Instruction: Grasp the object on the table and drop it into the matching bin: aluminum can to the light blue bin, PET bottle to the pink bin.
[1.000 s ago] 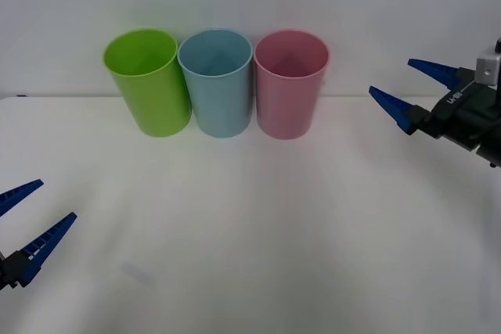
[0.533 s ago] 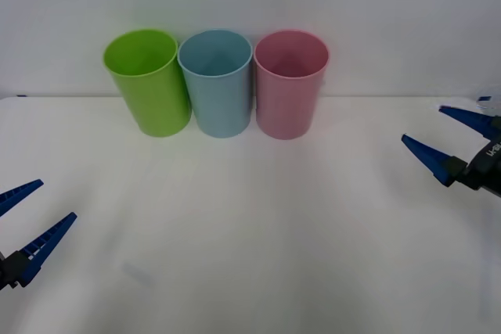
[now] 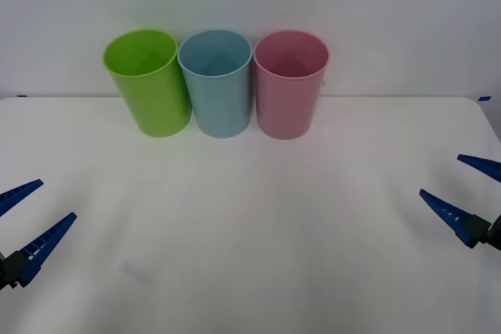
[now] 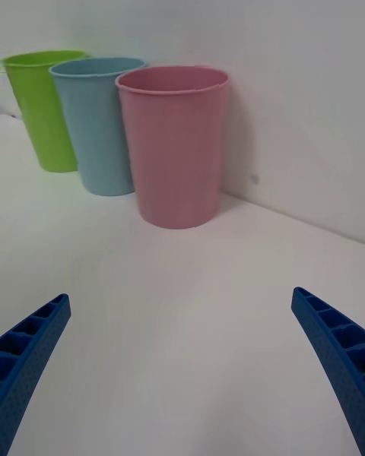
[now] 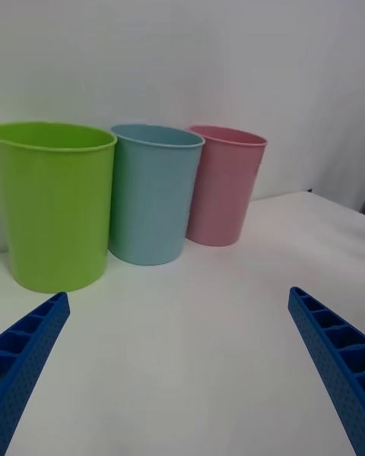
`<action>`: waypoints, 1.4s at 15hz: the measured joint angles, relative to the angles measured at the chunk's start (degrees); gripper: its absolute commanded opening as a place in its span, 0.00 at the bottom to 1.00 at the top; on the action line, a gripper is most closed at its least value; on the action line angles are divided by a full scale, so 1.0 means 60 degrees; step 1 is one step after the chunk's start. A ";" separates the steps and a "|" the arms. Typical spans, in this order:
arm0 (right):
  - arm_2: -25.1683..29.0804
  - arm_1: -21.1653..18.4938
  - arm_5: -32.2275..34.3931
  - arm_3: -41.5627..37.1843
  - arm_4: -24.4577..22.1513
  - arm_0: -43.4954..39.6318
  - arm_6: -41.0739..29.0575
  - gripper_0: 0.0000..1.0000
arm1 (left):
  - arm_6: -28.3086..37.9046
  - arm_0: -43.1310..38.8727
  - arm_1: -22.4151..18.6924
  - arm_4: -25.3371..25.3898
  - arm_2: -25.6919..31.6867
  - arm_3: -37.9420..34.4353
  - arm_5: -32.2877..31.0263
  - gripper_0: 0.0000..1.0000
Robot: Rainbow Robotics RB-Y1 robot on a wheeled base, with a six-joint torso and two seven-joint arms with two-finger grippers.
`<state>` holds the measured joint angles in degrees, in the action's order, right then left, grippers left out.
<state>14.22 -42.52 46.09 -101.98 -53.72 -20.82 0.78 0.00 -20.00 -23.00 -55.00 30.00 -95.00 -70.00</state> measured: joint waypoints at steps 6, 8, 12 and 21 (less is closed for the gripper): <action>0.0151 0.0240 0.0475 0.0075 0.0844 -0.1064 0.1819 1.00 | 0.0000 0.0000 0.0000 0.0000 0.0000 0.0000 0.0000 1.00; 0.0331 0.0566 0.0919 0.0293 0.0848 -0.1172 0.1965 1.00 | 0.0000 0.0000 0.0000 0.0000 0.0000 0.0000 0.0000 1.00; 0.0846 0.1184 0.2621 0.1572 0.0369 -0.0698 0.2009 1.00 | 0.0000 0.0000 0.0000 0.0000 0.0000 0.0000 0.0000 1.00; 0.0968 0.1458 0.3618 0.2869 0.0311 -0.0479 0.2511 1.00 | 0.0000 0.0000 0.0000 0.0000 0.0000 0.0000 0.0000 1.00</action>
<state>20.03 -33.77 67.80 -84.76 -51.86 -23.70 15.84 0.00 -20.00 -23.00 -55.00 30.00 -95.00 -70.00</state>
